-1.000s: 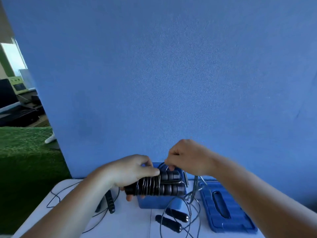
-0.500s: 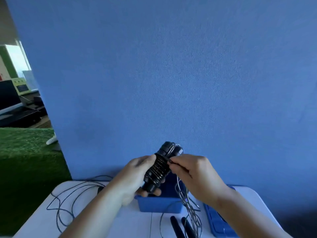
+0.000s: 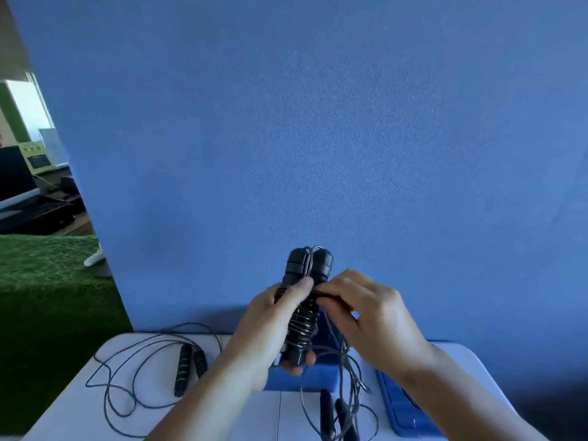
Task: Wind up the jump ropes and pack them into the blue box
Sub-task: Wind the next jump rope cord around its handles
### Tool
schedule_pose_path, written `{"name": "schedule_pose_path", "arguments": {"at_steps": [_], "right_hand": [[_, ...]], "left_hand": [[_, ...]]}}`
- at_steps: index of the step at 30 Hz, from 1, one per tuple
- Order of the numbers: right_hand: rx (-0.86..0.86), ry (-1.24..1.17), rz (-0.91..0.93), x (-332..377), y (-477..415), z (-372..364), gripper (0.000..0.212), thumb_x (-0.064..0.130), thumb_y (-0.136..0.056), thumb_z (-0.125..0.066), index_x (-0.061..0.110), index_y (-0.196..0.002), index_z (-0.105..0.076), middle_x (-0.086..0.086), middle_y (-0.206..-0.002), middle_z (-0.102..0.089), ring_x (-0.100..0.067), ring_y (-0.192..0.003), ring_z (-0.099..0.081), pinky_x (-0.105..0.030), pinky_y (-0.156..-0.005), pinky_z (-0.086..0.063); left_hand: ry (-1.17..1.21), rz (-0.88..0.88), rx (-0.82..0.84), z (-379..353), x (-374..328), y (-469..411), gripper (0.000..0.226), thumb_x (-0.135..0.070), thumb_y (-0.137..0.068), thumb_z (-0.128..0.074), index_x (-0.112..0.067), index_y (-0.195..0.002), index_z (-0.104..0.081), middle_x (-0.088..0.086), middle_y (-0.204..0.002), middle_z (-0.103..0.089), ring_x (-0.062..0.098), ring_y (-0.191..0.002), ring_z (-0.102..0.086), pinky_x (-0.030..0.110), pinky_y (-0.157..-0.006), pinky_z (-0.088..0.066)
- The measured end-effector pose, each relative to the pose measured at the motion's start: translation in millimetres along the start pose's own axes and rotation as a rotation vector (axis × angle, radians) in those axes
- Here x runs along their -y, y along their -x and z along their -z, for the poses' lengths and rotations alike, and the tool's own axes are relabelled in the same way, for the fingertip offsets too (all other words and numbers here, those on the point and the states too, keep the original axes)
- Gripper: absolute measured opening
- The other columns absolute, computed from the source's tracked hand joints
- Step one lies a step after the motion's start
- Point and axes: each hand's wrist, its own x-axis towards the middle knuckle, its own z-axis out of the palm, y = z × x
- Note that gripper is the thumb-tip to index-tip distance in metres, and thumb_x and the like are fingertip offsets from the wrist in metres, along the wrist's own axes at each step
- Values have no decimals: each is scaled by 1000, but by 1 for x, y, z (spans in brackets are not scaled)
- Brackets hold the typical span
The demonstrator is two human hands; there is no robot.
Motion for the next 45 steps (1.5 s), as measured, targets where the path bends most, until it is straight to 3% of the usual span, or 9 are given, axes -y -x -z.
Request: {"name": "schedule_pose_path", "arguments": {"at_steps": [4,10,14,19,22,24,28,35,45], "right_hand": [[-74,-102,-206,1,2,1,18,11,-85,-79,18,-86,-63,11,-71,-67,-11,-65,-66,-21,-63,-54],[252,-274,-438,-16,21,-8,8,15,-86,-74,21,-90,-71,3,-84,-73,-15,-80,-71,-38,-84,-58],[299,-329,-529,-17,43,-32,6,27,-92,-69,23,-89,-73,1,-86,-74,-24,-83,-71,-46,-82,-57],[285,-281,-662,-20,64,-56,12,16,-93,-62,22,-91,-72,15,-63,-62,-3,-55,-47,-22,-58,-43],[302,-224,-722,-29,77,-67,20,15,-95,-60,24,-109,-71,27,-68,-63,0,-61,-54,-10,-59,-40],[349,-200,-754,-36,81,-70,25,24,-97,-60,31,-120,-65,20,-84,-69,0,-72,-62,-9,-64,-46],[474,-142,-775,-52,86,-68,30,41,-98,-56,44,-127,-53,3,-79,-68,-3,-60,-58,-17,-58,-46],[470,-140,-866,-72,101,-67,38,45,-93,-60,45,-130,-48,-10,-89,-71,-22,-72,-65,-37,-72,-54],[51,-298,-819,-61,112,-55,68,32,-67,-92,31,-113,-43,6,-61,-45,-7,-56,-38,-21,-57,-37]], "left_hand": [[-35,-81,-22,1,-4,8,36,-48,-90,-67,-13,-94,-64,15,-71,-67,31,-49,-60,26,-42,-43],[-30,-173,-32,2,-14,8,26,-37,-92,-68,-11,-91,-62,17,-70,-66,32,-47,-59,29,-46,-43],[-26,-196,-3,-1,-24,8,31,-38,-91,-68,-9,-96,-62,16,-72,-66,31,-47,-60,31,-49,-43],[13,-248,6,-1,-41,6,30,-37,-93,-66,-8,-94,-62,18,-73,-65,30,-47,-58,31,-49,-43],[22,-302,16,-1,-53,5,27,-38,-92,-66,-11,-91,-62,17,-72,-65,30,-45,-58,32,-50,-44],[31,-322,12,-1,-60,4,27,-38,-91,-66,-12,-91,-63,18,-72,-65,30,-45,-58,32,-50,-44],[76,-350,-12,-2,-67,4,29,-43,-80,-70,-16,-86,-64,18,-71,-65,30,-44,-57,31,-49,-44],[114,-328,-71,-3,-56,0,25,-39,-92,-66,-15,-89,-62,14,-69,-66,30,-44,-58,30,-49,-45],[160,-306,-228,25,-54,-22,28,-43,-94,-65,-15,-99,-64,14,-73,-68,28,-45,-60,31,-51,-46]]}}
